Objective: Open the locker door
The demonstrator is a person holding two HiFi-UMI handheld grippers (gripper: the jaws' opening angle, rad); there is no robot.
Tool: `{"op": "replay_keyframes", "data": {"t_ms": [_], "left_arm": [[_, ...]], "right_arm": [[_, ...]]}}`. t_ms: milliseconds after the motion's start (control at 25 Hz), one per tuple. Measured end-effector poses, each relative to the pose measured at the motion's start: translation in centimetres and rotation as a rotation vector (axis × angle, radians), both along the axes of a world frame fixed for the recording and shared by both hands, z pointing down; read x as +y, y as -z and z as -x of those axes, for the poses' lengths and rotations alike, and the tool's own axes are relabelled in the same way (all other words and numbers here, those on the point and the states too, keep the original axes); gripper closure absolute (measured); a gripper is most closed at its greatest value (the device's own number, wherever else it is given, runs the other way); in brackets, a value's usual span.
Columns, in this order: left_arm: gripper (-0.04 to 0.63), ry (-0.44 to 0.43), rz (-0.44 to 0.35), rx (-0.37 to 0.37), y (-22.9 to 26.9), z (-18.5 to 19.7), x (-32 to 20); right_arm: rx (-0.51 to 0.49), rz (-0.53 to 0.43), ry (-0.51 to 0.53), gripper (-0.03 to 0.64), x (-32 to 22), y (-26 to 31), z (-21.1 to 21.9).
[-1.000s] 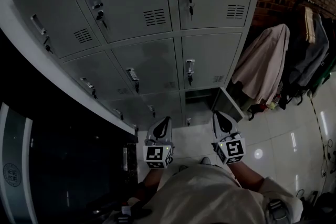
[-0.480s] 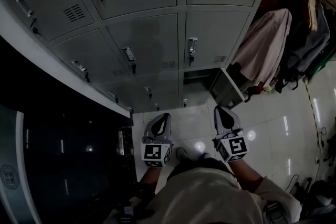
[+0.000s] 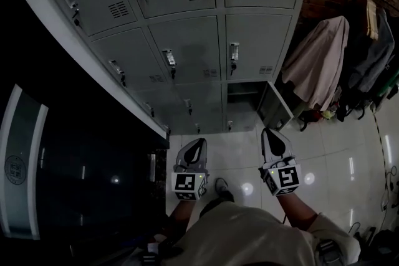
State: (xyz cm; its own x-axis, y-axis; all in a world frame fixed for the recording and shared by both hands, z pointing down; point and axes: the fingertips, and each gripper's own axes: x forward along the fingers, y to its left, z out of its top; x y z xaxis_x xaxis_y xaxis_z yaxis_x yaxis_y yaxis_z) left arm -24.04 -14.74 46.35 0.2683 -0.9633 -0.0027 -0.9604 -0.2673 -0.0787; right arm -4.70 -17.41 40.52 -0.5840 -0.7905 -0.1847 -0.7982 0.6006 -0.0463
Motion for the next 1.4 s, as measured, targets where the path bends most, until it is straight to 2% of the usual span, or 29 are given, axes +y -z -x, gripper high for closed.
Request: {"op": "replay_keyframes", "data": {"t_ms": [80,200,400,560,840,960,1160,1280,1400], "left_arm": [[0.528,-0.01,-0.016,-0.01,1.1,-2.1,2.5],[0.534,-0.026,-0.033,-0.016,2.0,-5.4,6.7],[0.534,-0.036,-0.018,-0.015,1.1,-10.9,14.4],[0.534,-0.039,0.001,-0.02,-0.1,-13.8,20.2],[0.534,-0.015,-0.016,-0.036,0.9,-17.1,28.4],[0.534,-0.023,-0.035,-0.051,1.8,-18.2,30.8],[0.534,-0.037,-0.048,-0.051,2.5,-18.7,33.2],[0.534,-0.045,-0.049,-0.045,3.3,-19.0,34.2],[0.534,-0.047,-0.064,-0.052,4.6,-18.8,34.7]], "right_arm": [[0.012,0.025,-0.008,0.615,2.9,0.2,-2.5],[-0.011,-0.028,-0.014,0.615,7.3,0.9,-6.3],[-0.032,-0.007,-0.023,0.615,15.2,-0.5,-12.2],[-0.051,0.01,-0.019,0.615,20.6,-1.8,-14.8],[-0.056,-0.026,0.016,0.615,29.0,-0.8,-17.3],[-0.015,0.051,0.027,0.615,31.6,-1.0,-17.5],[-0.02,0.033,0.031,0.617,34.9,0.0,-17.5],[-0.05,-0.047,0.035,0.617,36.0,1.4,-17.2],[-0.043,0.004,0.053,0.617,36.5,1.7,-16.3]]}}
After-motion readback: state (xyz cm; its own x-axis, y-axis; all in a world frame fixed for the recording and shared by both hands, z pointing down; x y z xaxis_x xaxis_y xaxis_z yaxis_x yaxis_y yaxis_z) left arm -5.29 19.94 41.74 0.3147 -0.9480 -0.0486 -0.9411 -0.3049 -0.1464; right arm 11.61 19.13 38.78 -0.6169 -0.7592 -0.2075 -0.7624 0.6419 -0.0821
